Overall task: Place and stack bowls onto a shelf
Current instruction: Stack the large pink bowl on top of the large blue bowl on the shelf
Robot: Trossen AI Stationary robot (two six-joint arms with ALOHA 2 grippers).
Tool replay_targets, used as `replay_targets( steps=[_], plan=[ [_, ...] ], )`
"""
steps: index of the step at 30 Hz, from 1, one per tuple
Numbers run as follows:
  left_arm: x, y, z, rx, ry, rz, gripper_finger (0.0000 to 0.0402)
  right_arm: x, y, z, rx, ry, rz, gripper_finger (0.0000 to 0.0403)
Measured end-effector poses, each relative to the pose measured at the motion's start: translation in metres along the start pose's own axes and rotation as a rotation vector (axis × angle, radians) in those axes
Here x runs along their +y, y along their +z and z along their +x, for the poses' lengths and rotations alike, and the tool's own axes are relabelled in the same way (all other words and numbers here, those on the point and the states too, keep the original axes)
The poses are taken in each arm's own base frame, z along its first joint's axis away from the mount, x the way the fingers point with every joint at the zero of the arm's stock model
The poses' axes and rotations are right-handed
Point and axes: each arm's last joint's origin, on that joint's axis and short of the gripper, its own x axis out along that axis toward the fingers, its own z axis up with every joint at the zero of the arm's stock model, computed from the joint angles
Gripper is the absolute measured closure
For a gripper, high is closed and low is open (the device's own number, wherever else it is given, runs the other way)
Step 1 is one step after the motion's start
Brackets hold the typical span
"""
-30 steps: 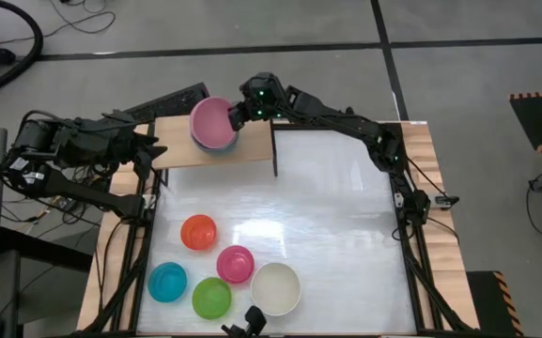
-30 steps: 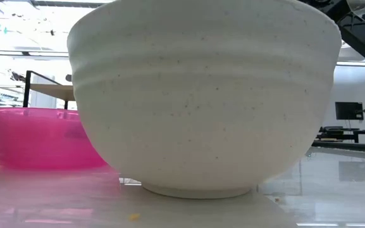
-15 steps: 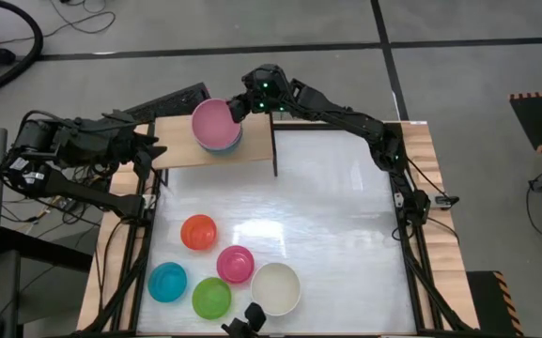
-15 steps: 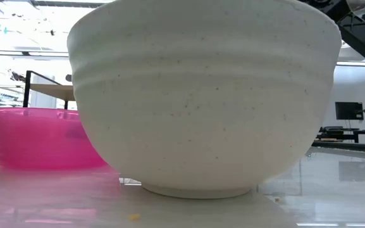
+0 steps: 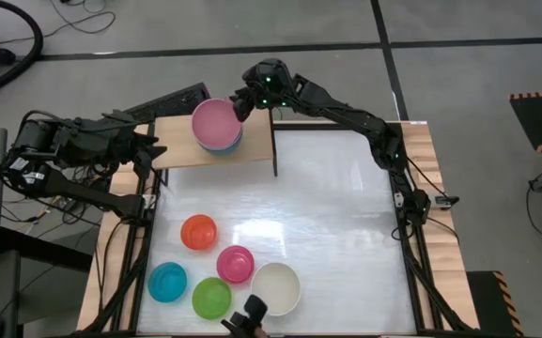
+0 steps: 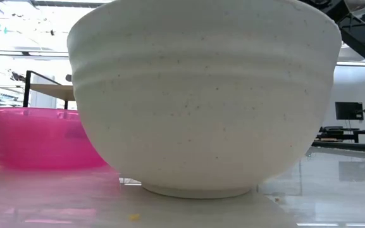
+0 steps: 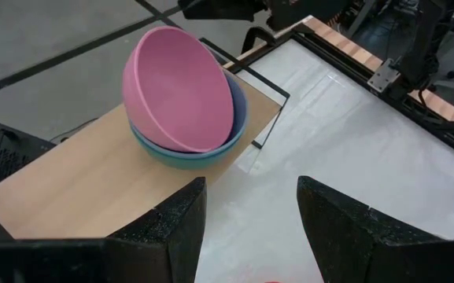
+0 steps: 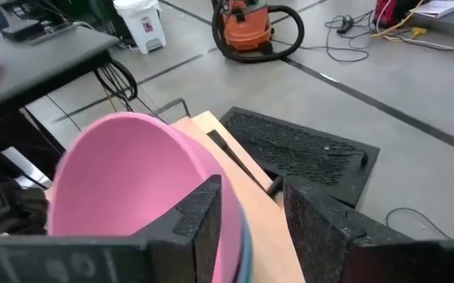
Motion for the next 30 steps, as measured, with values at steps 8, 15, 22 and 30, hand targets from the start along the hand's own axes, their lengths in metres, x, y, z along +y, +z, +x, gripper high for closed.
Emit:
replay_targets(
  steps=[8,15,22,30],
  plan=[
    [0.001,0.000,0.000,-0.016,0.022,-0.011,0.0216,0.000,-0.007,0.000,0.063,-0.008,-0.025,0.0235],
    [0.001,0.000,0.000,-0.016,0.021,-0.012,0.0216,0.008,-0.008,0.001,0.064,0.006,-0.055,0.0235],
    [0.001,0.000,0.000,-0.016,0.021,-0.019,0.0216,0.009,-0.007,0.001,0.046,0.011,-0.057,0.0235],
    [0.001,0.000,0.000,-0.016,0.022,-0.019,0.0216,0.010,-0.025,0.015,0.128,0.006,-0.075,0.0238]
  ],
)
